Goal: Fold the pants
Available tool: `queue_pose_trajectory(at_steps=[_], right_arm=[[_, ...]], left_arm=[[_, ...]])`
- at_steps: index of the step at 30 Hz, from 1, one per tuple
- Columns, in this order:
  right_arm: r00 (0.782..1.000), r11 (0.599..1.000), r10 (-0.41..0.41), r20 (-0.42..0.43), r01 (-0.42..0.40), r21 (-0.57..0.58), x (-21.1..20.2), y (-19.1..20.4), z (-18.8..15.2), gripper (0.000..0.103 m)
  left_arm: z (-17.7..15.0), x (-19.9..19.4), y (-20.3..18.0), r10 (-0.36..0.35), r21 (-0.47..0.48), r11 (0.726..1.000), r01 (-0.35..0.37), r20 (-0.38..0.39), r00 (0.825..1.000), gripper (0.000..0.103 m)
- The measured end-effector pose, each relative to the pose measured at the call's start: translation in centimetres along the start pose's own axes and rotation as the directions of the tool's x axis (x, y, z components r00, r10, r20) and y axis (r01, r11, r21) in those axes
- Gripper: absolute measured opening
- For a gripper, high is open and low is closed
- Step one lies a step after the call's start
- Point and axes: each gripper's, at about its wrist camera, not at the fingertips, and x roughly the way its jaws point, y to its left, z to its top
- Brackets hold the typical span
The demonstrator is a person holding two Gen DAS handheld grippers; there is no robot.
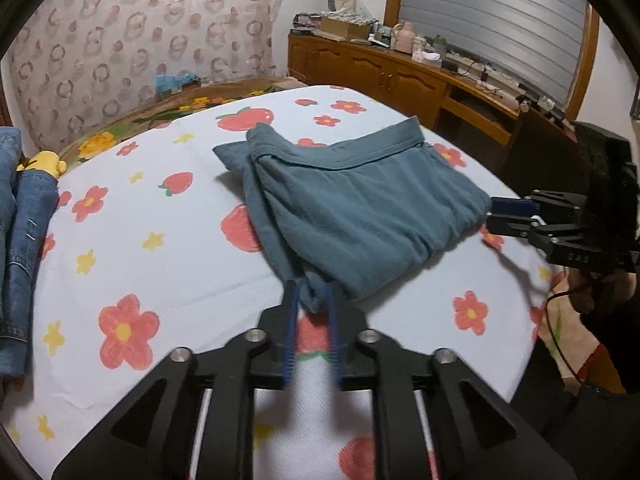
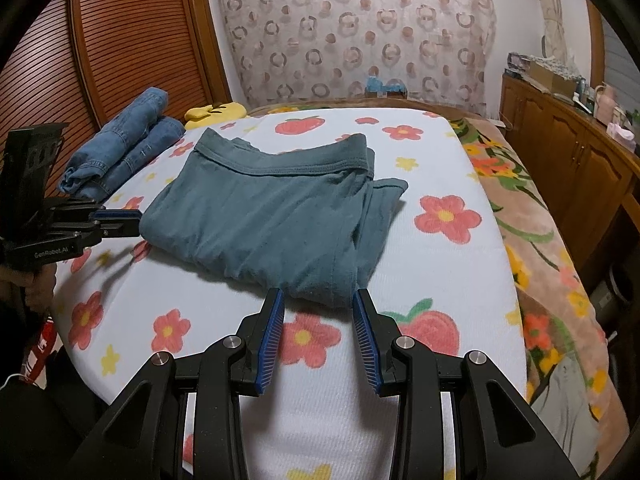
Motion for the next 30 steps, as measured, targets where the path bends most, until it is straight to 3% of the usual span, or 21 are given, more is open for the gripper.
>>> queue_pose_trajectory(at_steps=[1, 4, 6, 12, 18, 21, 23, 30], right_arm=[[1.000, 1.000, -0.001, 0.000, 0.001, -0.001, 0.0, 0.0, 0.0, 0.037], [1.000, 1.000, -0.002, -0.001, 0.002, -0.001, 0.0, 0.0, 0.0, 0.037], [1.000, 1.000, -0.002, -0.002, 0.002, -0.001, 0.1, 0.0, -0.1, 0.037], [1.000, 1.000, -0.009, -0.003, 0.009, -0.007, 0.2, 0.0, 0.0, 0.037], [1.000, 1.000, -0.008, 0.000, 0.008, -0.019, 0.4, 0.0, 0.2, 0.035], [1.000, 1.000, -0.005, 0.003, 0.005, -0.023, 0.3, 0.0, 0.2, 0.010], [1.000, 1.000, 0.007, 0.018, -0.007, -0.020, -0.1, -0.2, 0.3, 0.005], [0.996, 1.000, -0.018, 0.085, 0.018, 0.006, -2.5, -1.2, 0.2, 0.003]], left_arm=[[0.0, 0.1, 0.0, 0.006, 0.001, 1.000, -0.006, -0.002, 1.000, 0.037], [0.0, 0.4, 0.5, 0.009, -0.014, 1.000, -0.009, -0.011, 1.000, 0.057], [0.0, 0.4, 0.8, 0.015, -0.021, 1.000, -0.015, -0.013, 1.000, 0.064], [-0.2, 0.1, 0.7, 0.013, -0.019, 1.000, -0.013, 0.004, 1.000, 0.064], [-0.1, -0.2, -0.4, -0.028, 0.020, 0.999, 0.028, 0.015, 0.999, 0.050], [-0.1, 0.4, -0.7, -0.030, 0.035, 0.999, 0.030, 0.000, 1.000, 0.035], [-0.2, 0.7, -0.6, -0.035, 0.031, 0.999, 0.035, -0.011, 0.999, 0.028], [-0.4, -0.5, -0.9, -0.039, 0.038, 0.999, 0.038, 0.019, 0.999, 0.004]])
